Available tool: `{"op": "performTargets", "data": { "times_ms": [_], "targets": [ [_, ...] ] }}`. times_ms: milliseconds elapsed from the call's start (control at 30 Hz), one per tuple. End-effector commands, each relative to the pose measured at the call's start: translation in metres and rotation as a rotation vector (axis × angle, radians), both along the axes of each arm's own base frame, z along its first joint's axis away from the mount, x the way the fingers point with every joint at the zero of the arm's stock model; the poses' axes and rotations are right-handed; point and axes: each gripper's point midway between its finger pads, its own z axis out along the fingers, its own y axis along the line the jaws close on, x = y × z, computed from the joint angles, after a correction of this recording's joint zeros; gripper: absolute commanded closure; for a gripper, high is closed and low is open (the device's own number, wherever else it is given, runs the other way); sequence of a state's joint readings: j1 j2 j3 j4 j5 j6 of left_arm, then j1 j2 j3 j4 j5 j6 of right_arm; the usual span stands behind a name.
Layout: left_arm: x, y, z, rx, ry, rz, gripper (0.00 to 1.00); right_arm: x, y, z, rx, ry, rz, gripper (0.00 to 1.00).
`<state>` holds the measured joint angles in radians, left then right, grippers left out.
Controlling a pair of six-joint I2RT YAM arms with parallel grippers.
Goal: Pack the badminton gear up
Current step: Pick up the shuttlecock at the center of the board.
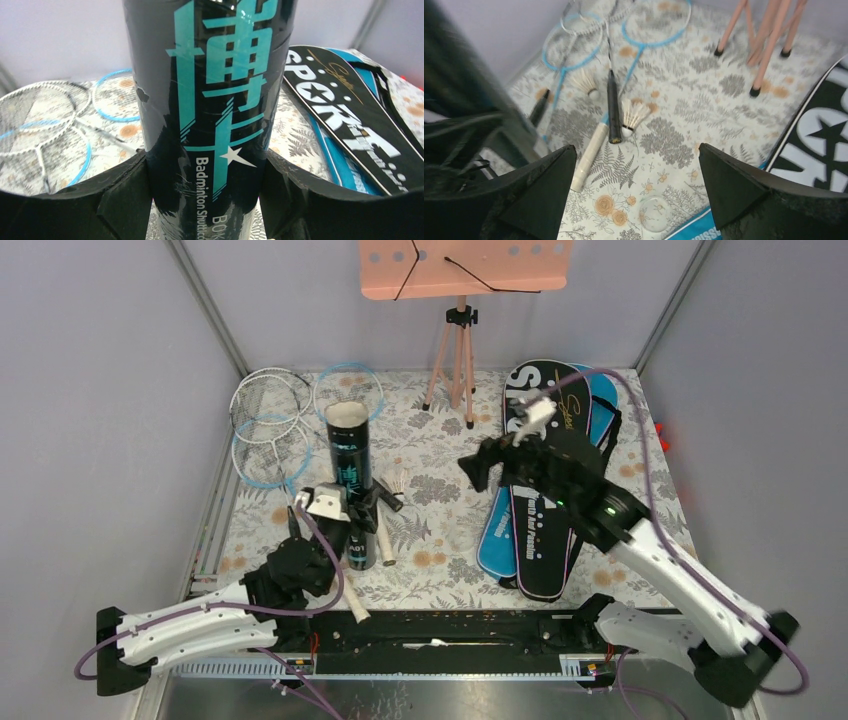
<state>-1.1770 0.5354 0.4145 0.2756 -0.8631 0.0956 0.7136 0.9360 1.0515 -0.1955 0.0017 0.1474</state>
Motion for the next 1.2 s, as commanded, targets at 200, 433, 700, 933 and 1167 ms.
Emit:
{"op": "performTargets", "data": {
  "times_ms": [200, 433, 700, 933, 1167],
  "targets": [
    [0.005, 0.051, -0.003, -0.124, 0.087, 0.289, 1.0, 0.08, 0.124, -0.104, 0.0, 0.239, 0.167, 0.02],
    [0.004, 0.046, -0.011, -0.099, 0.094, 0.254, 1.0, 0.124, 0.199, -0.139, 0.071, 0.301, 0.299, 0.03],
    [0.002, 0.048, -0.013, -0.11, 0.095, 0.245, 1.0, 0.147, 0.23, -0.197, -0.04, 0.449, 0.339, 0.08],
    [0.0, 0.048, -0.012, -0.141, 0.084, 0.222, 1.0, 0.117, 0.227, -0.214, -0.114, 0.525, 0.461, 0.19],
    [-0.001, 0.05, -0.014, -0.151, 0.087, 0.223, 1.0, 0.104, 0.215, -0.233, -0.275, 0.511, 0.493, 0.23]
  ]
}}
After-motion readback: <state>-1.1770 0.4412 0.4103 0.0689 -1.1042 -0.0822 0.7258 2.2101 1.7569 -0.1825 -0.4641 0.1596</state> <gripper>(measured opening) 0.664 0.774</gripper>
